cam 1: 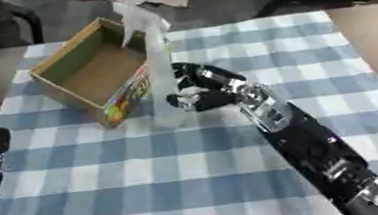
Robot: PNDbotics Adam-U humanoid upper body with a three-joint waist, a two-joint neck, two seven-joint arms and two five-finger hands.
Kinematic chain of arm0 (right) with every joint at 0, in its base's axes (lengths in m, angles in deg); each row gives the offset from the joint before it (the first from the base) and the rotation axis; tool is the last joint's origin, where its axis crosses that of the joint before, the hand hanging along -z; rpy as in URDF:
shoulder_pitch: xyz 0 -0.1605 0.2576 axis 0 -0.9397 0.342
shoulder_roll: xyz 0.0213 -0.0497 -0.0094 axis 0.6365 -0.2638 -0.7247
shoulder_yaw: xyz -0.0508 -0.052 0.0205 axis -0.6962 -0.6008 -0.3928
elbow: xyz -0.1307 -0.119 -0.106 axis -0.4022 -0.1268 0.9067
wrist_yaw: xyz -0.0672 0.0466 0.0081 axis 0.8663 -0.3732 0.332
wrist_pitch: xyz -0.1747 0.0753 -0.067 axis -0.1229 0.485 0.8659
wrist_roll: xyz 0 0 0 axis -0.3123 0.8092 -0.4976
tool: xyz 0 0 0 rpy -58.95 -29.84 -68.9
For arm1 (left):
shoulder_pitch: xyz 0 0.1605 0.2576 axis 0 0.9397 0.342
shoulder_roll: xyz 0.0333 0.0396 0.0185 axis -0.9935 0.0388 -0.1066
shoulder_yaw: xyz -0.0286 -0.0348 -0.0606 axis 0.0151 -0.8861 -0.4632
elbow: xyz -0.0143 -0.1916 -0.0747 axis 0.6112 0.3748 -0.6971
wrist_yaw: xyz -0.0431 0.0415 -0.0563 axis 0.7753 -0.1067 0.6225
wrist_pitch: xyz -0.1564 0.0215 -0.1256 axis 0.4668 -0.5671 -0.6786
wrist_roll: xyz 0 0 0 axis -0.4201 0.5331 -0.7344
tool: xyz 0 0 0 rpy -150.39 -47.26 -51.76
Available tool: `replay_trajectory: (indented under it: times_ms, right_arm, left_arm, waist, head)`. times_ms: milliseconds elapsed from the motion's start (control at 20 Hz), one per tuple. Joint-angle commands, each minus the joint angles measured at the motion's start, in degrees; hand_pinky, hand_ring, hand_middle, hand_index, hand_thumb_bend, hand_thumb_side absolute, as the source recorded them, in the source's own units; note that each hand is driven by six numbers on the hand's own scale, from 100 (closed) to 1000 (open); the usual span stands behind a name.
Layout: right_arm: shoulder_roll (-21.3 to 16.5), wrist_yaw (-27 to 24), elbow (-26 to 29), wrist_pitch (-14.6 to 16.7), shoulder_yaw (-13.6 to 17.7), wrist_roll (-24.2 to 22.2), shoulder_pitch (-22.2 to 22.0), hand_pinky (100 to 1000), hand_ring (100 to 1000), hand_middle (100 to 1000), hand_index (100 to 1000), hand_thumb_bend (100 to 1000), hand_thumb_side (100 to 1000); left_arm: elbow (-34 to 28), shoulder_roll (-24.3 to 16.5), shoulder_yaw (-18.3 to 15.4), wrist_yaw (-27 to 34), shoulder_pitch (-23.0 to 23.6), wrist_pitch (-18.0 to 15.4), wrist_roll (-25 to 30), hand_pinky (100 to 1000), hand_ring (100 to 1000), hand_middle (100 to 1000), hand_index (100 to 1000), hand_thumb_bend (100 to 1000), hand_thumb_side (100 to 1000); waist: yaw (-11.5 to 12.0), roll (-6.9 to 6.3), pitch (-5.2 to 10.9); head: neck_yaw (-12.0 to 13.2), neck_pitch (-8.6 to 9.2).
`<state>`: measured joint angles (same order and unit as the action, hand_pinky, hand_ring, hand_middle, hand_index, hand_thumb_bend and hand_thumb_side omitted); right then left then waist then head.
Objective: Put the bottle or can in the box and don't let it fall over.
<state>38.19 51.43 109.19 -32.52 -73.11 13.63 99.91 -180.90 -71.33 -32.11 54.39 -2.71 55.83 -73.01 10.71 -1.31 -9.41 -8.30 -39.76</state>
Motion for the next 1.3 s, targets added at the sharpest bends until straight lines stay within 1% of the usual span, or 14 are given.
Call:
replay_trajectory:
  times_ms: [50,300,500,800,850,900,950,1000,1050,1100,1150,1200,1250,1300]
  right_arm:
    - [-0.3,1.7,-0.5,0.4,0.6,1.4,1.8,924,773,829,1000,312,428]
    - [-0.2,2.6,-1.2,1.0,0.8,2.1,2.0,924,773,829,1000,312,428]
    - [-0.4,4.2,-0.7,1.3,1.1,4.4,3.6,932,802,853,1000,316,428]
    - [-0.3,5.0,-0.8,1.6,0.9,5.6,3.8,934,806,853,1000,316,428]
    - [0.3,4.8,-0.5,1.6,0.9,5.8,4.1,931,797,799,990,266,343]
    - [1.0,4.8,-0.3,1.4,0.8,6.3,4.2,931,797,799,990,266,343]
    - [1.6,4.9,-0.1,1.1,0.6,6.8,4.2,929,790,771,949,227,282]
    - [2.1,5.1,-0.1,0.9,0.4,7.2,4.1,929,790,771,949,227,282]
    - [2.6,5.4,-0.1,0.7,0.2,7.5,4.0,925,781,719,869,162,186]
    - [3.2,5.7,-0.2,0.6,0.1,7.8,3.8,925,781,719,869,162,186]
    - [3.5,6.0,-0.3,0.6,0.0,8.2,3.6,920,769,646,795,120,110]
    - [3.8,6.4,-0.4,0.6,-0.1,8.6,3.4,920,769,646,795,120,110]
    - [3.9,6.7,-0.5,0.6,-0.1,9.3,3.3,915,751,550,687,100,100]
    - [4.0,7.0,-0.6,0.5,0.0,10.1,3.1,914,750,542,677,100,100]
  left_arm:
    - [-1.2,-0.4,0.2,0.4,-1.0,0.0,0.4,1000,1000,1000,976,774,635]
    - [-1.2,-0.4,0.2,0.4,-1.0,0.0,0.4,1000,1000,1000,976,774,635]
    - [-1.3,-0.4,0.5,0.5,-1.6,0.0,0.7,1000,1000,1000,976,775,634]
    - [-1.3,-0.4,0.5,0.6,-1.7,0.0,0.8,1000,1000,1000,976,775,634]
    - [-1.3,-0.3,0.6,0.6,-1.9,0.0,0.9,1000,1000,1000,976,775,633]
    - [-1.3,-0.3,0.7,0.6,-2.1,0.0,0.9,1000,1000,1000,976,775,633]
    - [-1.3,-0.3,0.7,0.6,-2.2,0.0,1.0,1000,1000,1000,976,775,634]
    - [-1.2,-0.3,0.8,0.6,-2.2,0.0,1.1,1000,1000,1000,976,775,634]
    - [-1.2,-0.2,0.8,0.6,-2.3,0.0,1.1,1000,1000,1000,976,774,634]
    - [-1.2,-0.2,0.8,0.6,-2.4,0.0,1.2,1000,1000,1000,976,774,634]
    - [-1.2,-0.2,0.8,0.6,-2.4,-0.1,1.2,1000,1000,1000,976,774,634]
    - [-1.2,-0.2,0.7,0.6,-2.5,-0.1,1.1,1000,1000,1000,976,774,634]
    - [-1.2,-0.2,0.7,0.6,-2.5,-0.1,1.1,1000,1000,1000,976,773,634]
    - [-1.2,-0.2,0.6,0.7,-2.5,-0.1,1.0,1000,1000,1000,976,773,634]
  waist:
    - [0.4,-0.12,0.59]
    - [0.6,-0.13,0.53]
    - [2.1,0.12,0.09]
    - [2.3,0.14,0.04]
    - [2.6,0.25,-0.05]
    - [2.9,0.37,-0.11]
    - [3.0,0.46,-0.14]
    - [3.1,0.52,-0.14]
    - [3.2,0.55,-0.14]
    - [3.2,0.56,-0.13]
    - [3.3,0.56,-0.13]
    - [3.3,0.56,-0.12]
    - [3.3,0.57,-0.1]
    - [3.3,0.59,-0.08]
  head:
    - [-1.2,0.92]
    - [-1.4,0.96]
    - [-2.6,1.8]
    - [-2.8,1.89]
    - [-3.1,2.05]
    - [-3.3,2.16]
    - [-3.5,2.26]
    - [-3.7,2.31]
    - [-3.8,2.39]
    - [-3.9,2.46]
    - [-3.9,2.51]
    - [-3.8,2.52]
    - [-3.8,2.56]
    - [-3.7,2.58]
